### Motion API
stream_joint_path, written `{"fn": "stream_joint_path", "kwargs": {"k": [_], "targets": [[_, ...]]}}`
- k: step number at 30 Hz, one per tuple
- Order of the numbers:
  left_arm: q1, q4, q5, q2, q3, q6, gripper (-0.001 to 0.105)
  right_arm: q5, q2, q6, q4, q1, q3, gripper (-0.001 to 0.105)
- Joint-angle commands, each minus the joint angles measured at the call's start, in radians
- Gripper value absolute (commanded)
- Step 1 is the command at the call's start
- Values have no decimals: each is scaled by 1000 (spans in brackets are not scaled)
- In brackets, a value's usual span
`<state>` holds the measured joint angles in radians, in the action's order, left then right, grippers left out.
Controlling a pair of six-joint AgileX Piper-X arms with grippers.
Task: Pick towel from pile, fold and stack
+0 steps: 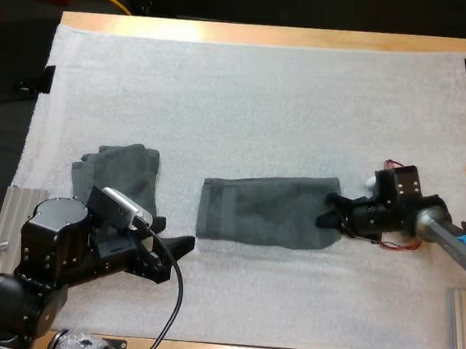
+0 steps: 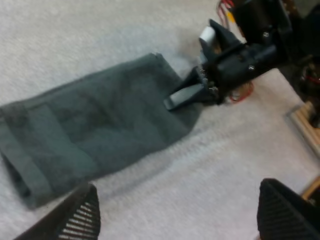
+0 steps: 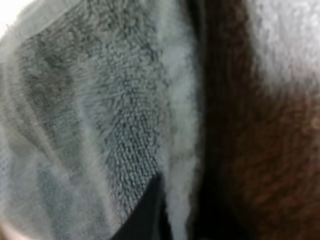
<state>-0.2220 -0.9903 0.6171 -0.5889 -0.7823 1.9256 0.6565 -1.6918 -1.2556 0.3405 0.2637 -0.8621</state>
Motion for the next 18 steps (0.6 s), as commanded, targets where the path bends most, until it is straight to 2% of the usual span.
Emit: {"fn": "stream_joint_path", "kwargs": {"k": [1, 8, 18], "targets": [[-4, -2, 22, 4, -7, 5, 64, -58, 10, -4, 47, 8, 15, 2], [-4, -42, 62, 4, -7, 5, 70, -205, 108, -12, 92, 8, 15, 2], [-4, -62, 164, 4, -7, 5, 70, -472, 244, -138, 268, 8, 15, 2]]}}
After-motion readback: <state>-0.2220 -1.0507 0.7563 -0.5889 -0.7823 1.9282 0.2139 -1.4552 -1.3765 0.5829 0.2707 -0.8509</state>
